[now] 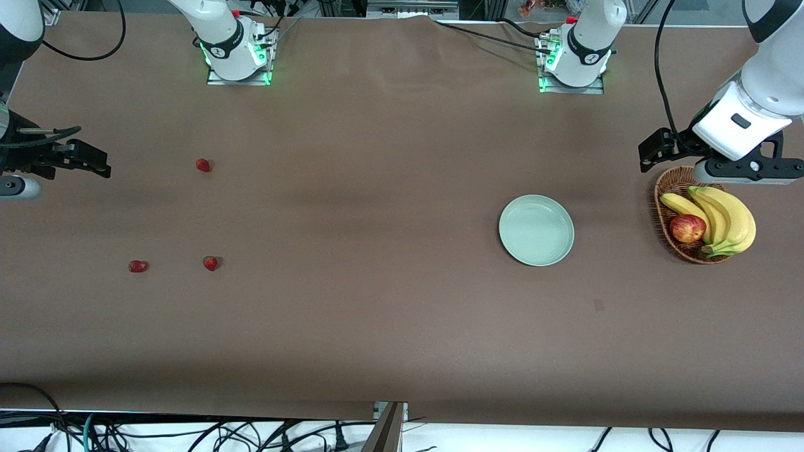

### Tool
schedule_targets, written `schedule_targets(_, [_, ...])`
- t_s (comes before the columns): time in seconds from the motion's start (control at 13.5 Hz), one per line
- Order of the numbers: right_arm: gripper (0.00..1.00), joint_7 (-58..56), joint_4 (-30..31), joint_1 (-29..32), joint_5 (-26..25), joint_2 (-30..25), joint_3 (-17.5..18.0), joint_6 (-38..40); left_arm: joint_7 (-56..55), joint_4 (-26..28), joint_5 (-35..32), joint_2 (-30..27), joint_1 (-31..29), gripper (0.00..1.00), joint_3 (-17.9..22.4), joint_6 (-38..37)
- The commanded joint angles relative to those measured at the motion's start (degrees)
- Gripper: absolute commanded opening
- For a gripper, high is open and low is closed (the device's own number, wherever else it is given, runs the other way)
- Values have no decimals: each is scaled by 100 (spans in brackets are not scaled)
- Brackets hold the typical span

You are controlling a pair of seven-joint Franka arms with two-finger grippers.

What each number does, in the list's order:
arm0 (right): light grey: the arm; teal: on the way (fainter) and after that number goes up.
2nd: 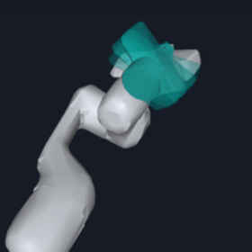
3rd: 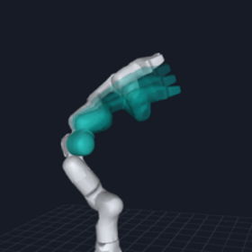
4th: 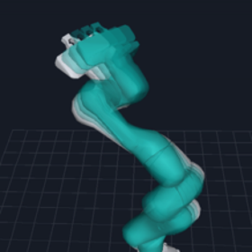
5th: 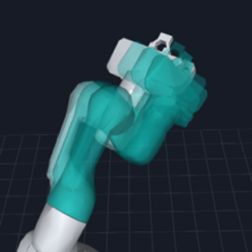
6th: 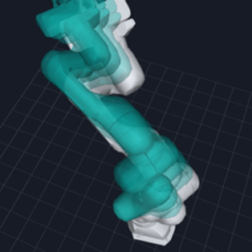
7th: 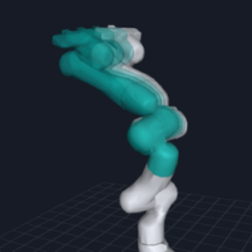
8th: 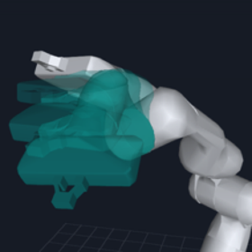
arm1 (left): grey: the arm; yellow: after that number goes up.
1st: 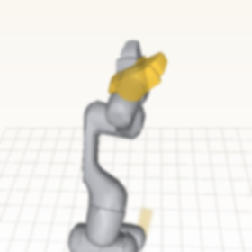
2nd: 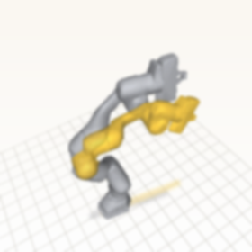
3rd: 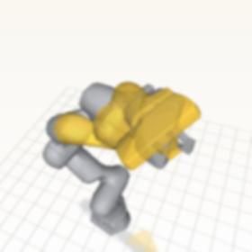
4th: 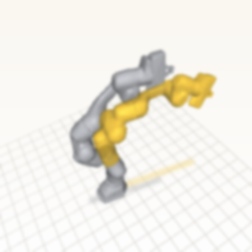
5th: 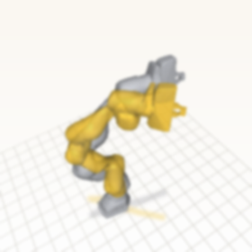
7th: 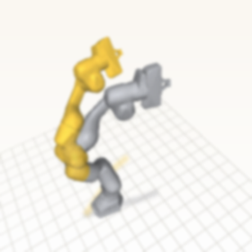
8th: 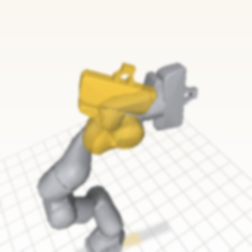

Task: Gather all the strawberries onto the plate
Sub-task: 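Reach the right gripper down toward the first red strawberry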

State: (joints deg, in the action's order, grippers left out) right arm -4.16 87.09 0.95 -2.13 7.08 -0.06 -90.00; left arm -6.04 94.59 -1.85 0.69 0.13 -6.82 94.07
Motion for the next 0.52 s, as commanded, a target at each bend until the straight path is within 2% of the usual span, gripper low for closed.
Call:
schedule_targets(0.0, [100,91,-122,54,2,40,42,44,129,-213,123,98,-21,100,22,-143])
schedule_targets(0.44, [100,47,-122,54,-7,57,42,26,129,-213,123,98,-22,100,31,-143])
